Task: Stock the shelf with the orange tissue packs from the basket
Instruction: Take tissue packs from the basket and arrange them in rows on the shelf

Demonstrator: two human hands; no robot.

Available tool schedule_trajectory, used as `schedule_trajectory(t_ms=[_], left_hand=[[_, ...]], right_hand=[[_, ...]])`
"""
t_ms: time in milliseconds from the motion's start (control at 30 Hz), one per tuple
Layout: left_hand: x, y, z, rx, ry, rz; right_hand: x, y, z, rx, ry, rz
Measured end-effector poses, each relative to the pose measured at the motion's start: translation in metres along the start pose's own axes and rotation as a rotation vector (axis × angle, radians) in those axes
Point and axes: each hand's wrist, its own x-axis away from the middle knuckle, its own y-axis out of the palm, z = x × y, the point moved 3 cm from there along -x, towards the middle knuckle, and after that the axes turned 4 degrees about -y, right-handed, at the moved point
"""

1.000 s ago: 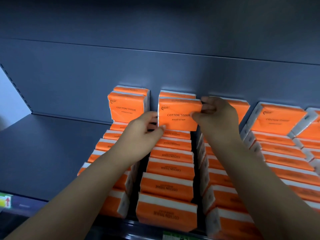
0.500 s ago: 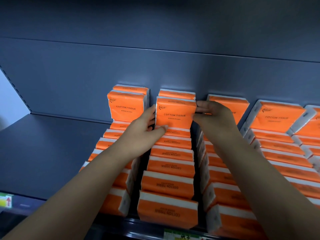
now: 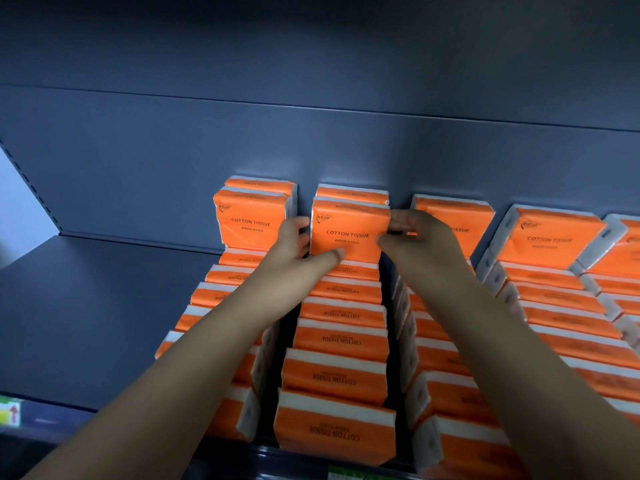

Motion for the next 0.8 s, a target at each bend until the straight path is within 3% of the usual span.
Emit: schedule_trajectory(t_ms=[533,800], left_hand=[[0.013,0.01,0.008,-0.17,0.065,0.076],[0.027,0.02,0.01,-0.488,0.188,0.136]], right_hand=[[0.001,-0.001,0.002,0.039,-0.034,-0.012],[0.009,0.002,0.004,0.502,-0.325,0.152]])
